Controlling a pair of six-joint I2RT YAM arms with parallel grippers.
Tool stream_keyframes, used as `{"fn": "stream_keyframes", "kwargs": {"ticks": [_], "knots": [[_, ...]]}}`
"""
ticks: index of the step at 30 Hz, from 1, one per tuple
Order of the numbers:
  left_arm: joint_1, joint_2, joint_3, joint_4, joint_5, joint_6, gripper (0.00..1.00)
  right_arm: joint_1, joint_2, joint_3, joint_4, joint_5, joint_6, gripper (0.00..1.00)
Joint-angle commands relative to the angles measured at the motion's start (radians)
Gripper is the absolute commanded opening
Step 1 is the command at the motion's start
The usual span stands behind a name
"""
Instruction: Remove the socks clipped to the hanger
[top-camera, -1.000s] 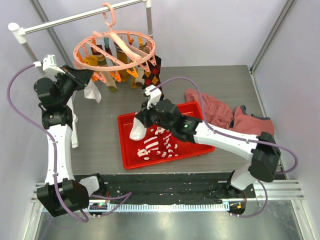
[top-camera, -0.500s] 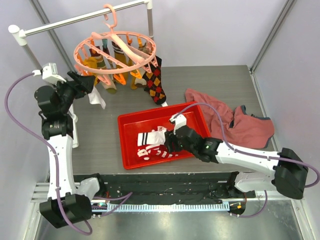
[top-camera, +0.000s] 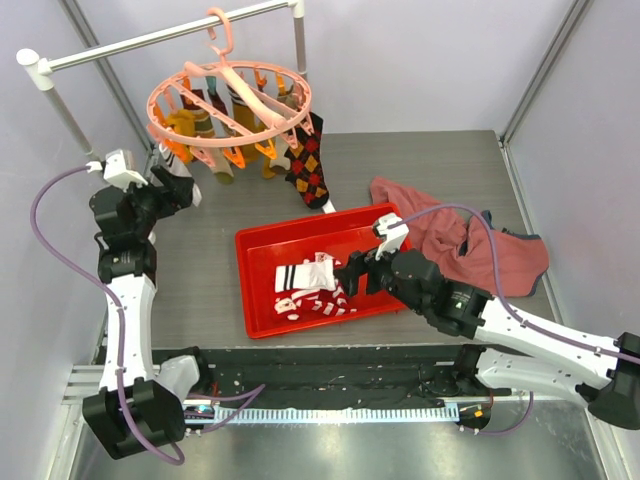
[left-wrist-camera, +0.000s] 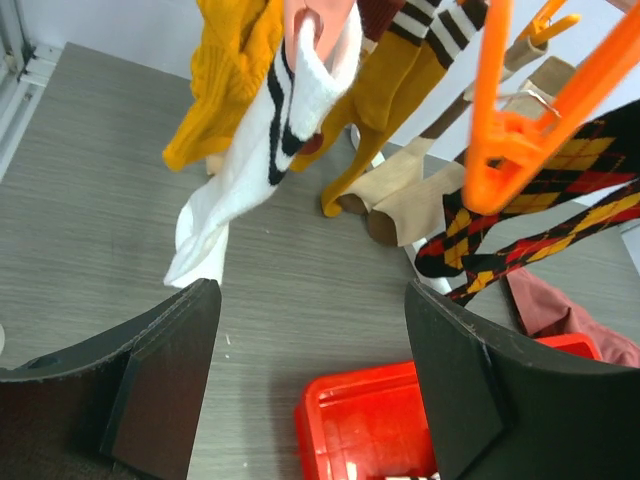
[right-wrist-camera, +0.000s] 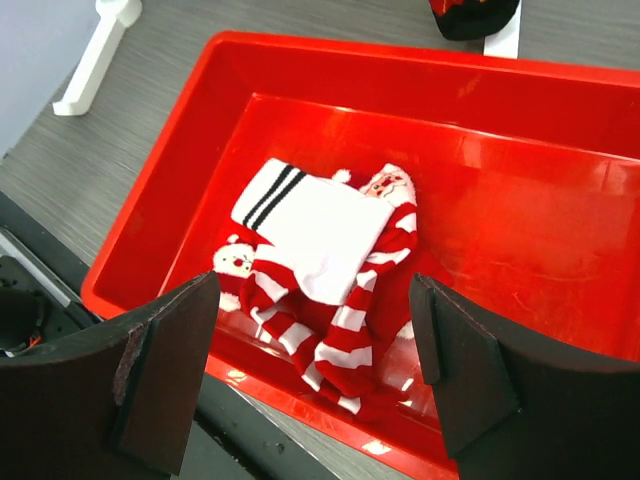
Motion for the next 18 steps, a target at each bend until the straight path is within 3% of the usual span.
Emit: {"fn": "stream_keyframes", "kwargs": {"ticks": [1,9,11,12,14,15,18], "knots": [[0.028,0.036,0.016,0.083,0.016,0.023,0.78,-0.001,-0.04,0.011,0.014,0.02,-0.02,0.85],[0.051,0.158,0.06,0.138,0.061,0.007,0.74,-0.002,-0.078,0.016,0.017,0.014,-0.046,0.85],[0.051,0.172,0.065,0.143,0.087,0.0,0.63,-0.001,-0.08,0.022,0.016,0.024,-0.059,0.84],[0.053,0.177,0.063,0.146,0.093,-0.005,0.48,-0.002,-0.077,0.022,0.017,0.04,-0.063,0.85],[0.051,0.175,0.059,0.158,0.105,-0.017,0.31,-0.001,-0.074,0.024,0.019,0.051,-0.067,0.85],[0.053,0.168,0.06,0.155,0.11,-0.022,0.18,-0.001,-0.069,0.025,0.021,0.054,-0.067,0.85],[0.05,0.149,0.063,0.143,0.096,-0.046,0.0,-0.002,-0.061,0.036,0.039,0.046,-0.061,0.84]]}}
